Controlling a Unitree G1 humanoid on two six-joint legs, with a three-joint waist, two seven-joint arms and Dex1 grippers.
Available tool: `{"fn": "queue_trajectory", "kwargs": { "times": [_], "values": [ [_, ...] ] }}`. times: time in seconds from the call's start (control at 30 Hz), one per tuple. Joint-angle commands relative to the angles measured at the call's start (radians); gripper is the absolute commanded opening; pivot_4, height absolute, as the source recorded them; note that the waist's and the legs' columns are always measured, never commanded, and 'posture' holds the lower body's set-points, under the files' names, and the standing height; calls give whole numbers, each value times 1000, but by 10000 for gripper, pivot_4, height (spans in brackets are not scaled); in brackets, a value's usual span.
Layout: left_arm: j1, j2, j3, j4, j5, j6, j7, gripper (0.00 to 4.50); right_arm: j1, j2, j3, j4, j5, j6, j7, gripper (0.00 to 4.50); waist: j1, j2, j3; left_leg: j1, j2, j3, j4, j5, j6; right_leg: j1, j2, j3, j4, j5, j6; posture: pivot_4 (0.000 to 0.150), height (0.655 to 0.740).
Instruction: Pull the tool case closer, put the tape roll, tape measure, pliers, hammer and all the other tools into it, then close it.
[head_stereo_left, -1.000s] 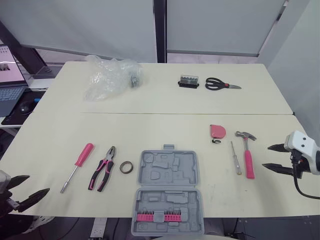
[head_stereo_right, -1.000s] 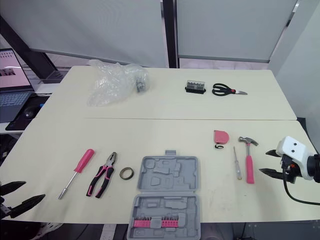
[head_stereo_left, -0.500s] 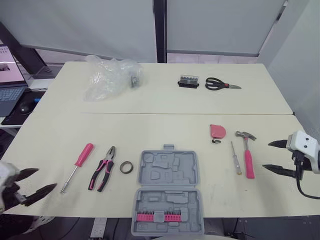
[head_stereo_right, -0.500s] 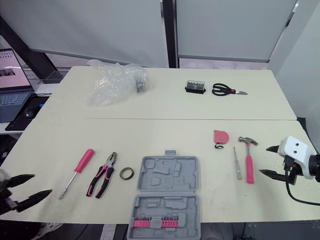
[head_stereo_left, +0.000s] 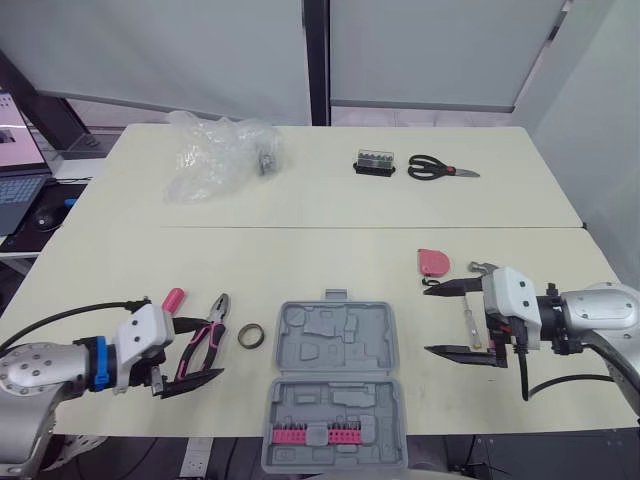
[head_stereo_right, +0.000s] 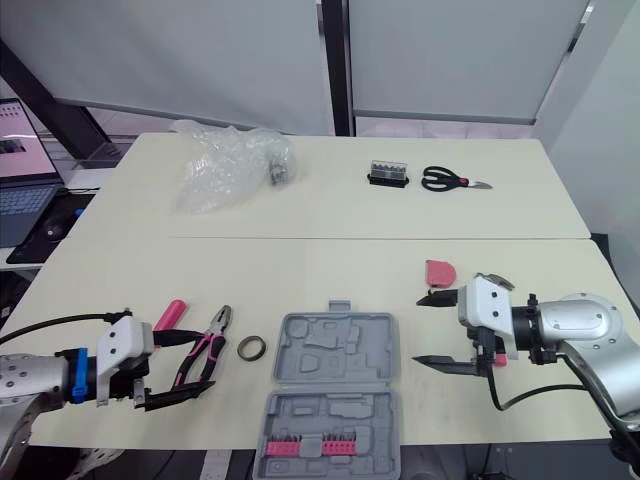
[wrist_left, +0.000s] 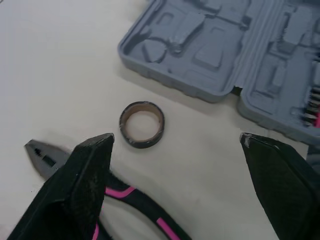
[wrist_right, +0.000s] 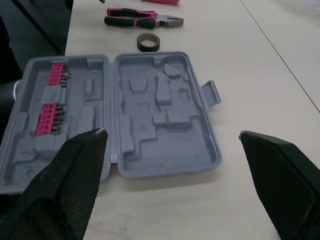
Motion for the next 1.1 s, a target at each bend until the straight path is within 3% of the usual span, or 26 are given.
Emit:
{"fn": "queue_trajectory", "kwargs": {
  "times": [0.03, 0.33, 0.63, 1.1],
  "values": [
    [-38, 5, -44, 15, 24, -52, -24, 29587, -19, 7, 6, -25, 9, 10, -14, 45000, 1, 0, 0, 0, 0, 0, 0, 0, 0, 0, 0, 0, 0, 0, 0, 1500, 7400],
    [-171, 0, -187, 107, 99, -128, -63, 29587, 7, 29, 28, -41, -11, -3, -50, 45000, 1, 0, 0, 0, 0, 0, 0, 0, 0, 0, 0, 0, 0, 0, 0, 1500, 7400],
    [-325, -48, -297, 317, 181, -191, -65, 29587, 23, 38, 46, -49, -35, -11, -74, 45000, 1, 0, 0, 0, 0, 0, 1, 0, 0, 0, 0, 0, 0, 0, 0, 1500, 7400],
    [-403, -94, -364, 467, 261, -307, -34, 29587, 39, 46, 39, -57, -40, -16, -99, 45000, 1, 0, 0, 0, 0, -1, 1, 0, 0, 0, 1, -1, 1, 0, 0, 1500, 7400]
  ]
}}
